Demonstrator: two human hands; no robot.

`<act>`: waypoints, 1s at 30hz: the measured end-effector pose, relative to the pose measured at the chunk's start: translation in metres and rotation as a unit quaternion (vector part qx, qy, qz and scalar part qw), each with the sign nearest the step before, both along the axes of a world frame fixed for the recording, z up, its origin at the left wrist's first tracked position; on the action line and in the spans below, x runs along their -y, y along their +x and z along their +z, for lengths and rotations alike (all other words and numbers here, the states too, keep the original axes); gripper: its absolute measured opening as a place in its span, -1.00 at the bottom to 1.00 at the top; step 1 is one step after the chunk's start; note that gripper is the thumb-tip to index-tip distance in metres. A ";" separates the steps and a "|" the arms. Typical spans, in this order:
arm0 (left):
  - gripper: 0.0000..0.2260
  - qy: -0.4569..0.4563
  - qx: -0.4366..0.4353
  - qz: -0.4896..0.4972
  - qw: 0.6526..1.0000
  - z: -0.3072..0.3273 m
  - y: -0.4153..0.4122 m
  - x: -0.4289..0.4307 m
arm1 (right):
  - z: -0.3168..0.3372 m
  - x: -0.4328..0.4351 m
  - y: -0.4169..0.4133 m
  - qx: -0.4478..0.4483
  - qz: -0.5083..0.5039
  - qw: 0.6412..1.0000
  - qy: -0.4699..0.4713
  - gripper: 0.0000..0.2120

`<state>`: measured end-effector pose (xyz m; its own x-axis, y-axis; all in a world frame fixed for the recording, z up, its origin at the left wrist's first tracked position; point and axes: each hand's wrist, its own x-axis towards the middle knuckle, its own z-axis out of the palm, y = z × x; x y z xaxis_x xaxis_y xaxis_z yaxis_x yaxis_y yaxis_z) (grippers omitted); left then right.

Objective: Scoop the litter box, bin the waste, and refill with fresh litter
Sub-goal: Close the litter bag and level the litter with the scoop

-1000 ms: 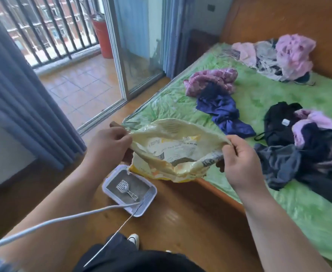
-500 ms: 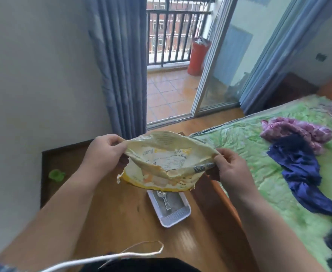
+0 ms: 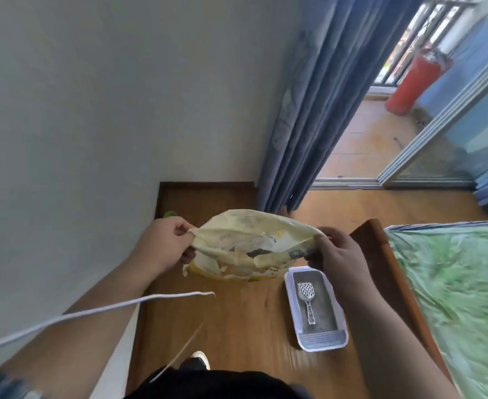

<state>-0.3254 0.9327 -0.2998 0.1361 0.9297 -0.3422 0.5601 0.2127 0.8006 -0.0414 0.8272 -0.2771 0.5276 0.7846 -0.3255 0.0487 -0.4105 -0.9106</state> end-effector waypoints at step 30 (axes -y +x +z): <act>-0.89 -0.253 -0.028 0.471 0.845 -0.460 -0.095 -0.173 | -0.487 -0.475 -0.185 0.085 0.450 0.857 -0.236 -0.78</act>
<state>-0.4206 1.1061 -0.7597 -0.6124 0.3492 -0.7092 -0.0139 0.8922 0.4514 -0.2260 1.3019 -0.7642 -0.1506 0.7010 -0.6971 0.6545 -0.4577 -0.6018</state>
